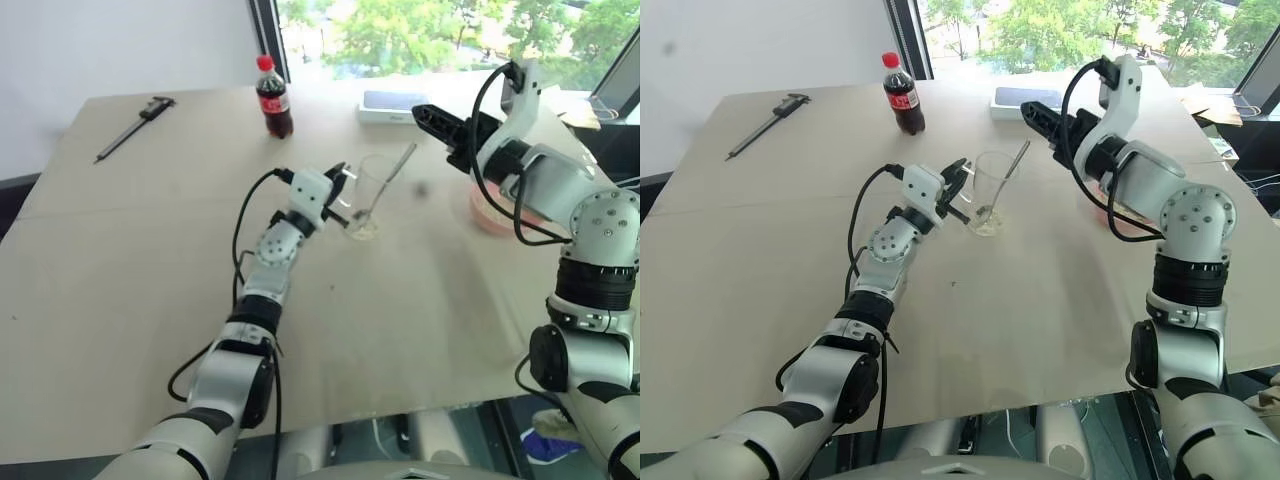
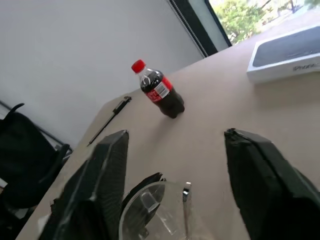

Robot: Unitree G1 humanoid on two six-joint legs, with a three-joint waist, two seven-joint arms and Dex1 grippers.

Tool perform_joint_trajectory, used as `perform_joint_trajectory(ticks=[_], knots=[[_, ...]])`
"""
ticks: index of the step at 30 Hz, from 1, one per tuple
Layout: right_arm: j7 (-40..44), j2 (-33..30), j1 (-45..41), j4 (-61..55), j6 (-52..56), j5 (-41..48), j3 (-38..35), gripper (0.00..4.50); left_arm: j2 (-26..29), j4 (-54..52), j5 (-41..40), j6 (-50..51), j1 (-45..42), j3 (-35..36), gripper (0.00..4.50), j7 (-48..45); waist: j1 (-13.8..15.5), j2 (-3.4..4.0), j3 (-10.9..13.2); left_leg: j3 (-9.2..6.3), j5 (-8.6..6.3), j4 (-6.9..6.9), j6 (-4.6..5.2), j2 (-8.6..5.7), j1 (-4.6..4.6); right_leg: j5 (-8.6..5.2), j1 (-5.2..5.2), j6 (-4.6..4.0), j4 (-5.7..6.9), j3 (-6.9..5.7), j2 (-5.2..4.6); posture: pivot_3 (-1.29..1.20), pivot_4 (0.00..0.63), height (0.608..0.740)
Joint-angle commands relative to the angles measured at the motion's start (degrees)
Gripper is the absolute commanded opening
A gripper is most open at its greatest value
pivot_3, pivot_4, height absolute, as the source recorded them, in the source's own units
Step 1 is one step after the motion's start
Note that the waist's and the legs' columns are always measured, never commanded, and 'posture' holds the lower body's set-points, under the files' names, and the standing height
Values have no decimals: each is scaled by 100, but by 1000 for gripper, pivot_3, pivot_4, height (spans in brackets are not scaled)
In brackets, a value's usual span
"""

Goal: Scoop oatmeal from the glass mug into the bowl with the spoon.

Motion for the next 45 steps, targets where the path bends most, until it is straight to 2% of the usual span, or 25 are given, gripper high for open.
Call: perform_joint_trajectory(ticks=[1, 20, 28, 29, 30, 36, 45], knots=[[190, -112, -152, -64, -265, -353, -132, 3031, -45, -199, -111, -225, -68, 27, 0, 23, 2, 0, 0, 0, 0, 0, 0, 0, 0, 0, 0, 0, 0, 0, 0, 0, 150, 740], [471, -99, -78, -81, -168, -752, -283, 3031, -138, 641, 163, -856, -4, -74, 0, 176, 0, 1, -1, 1, 0, -1, 0, 0, 2, 0, 0, 0, 0, 1, -1, 0, 150, 740], [445, -51, -52, -107, -157, -768, -323, 3031, -138, 615, 160, -813, 81, -97, 0, 116, 0, 3, -4, 1, 0, -1, 0, 0, 3, 0, 1, 0, 1, 1, -1, 0, 150, 740], [449, -43, -48, -103, -161, -776, -319, 3080, -134, 597, 159, -819, 92, -99, 853, 109, 0, 3, -4, 1, 0, -1, 0, 0, 4, 0, 1, 0, 1, 1, -1, 0, 150, 740], [451, -34, -41, -105, -162, -783, -317, 3080, -129, 570, 160, -824, 108, -103, 1103, 102, -1, 3, -4, 1, 0, -1, 0, 0, 3, 0, 1, 0, 1, 1, -1, 0, 150, 740], [464, -33, -31, -121, -150, -815, -326, 3080, -103, 377, 205, -823, 257, -133, 3806, 145, 0, 4, -4, 1, 0, -1, 0, 0, 3, 0, 1, 0, 1, 1, -1, 0, 150, 740], [464, 3, 30, -137, -136, -847, -372, 3080, 16, -483, 142, -523, 851, -172, 3806, 88, -3, 7, -6, 2, 0, -1, 0, 1, 5, 0, 1, 0, 2, 4, -4, 0, 150, 740]])
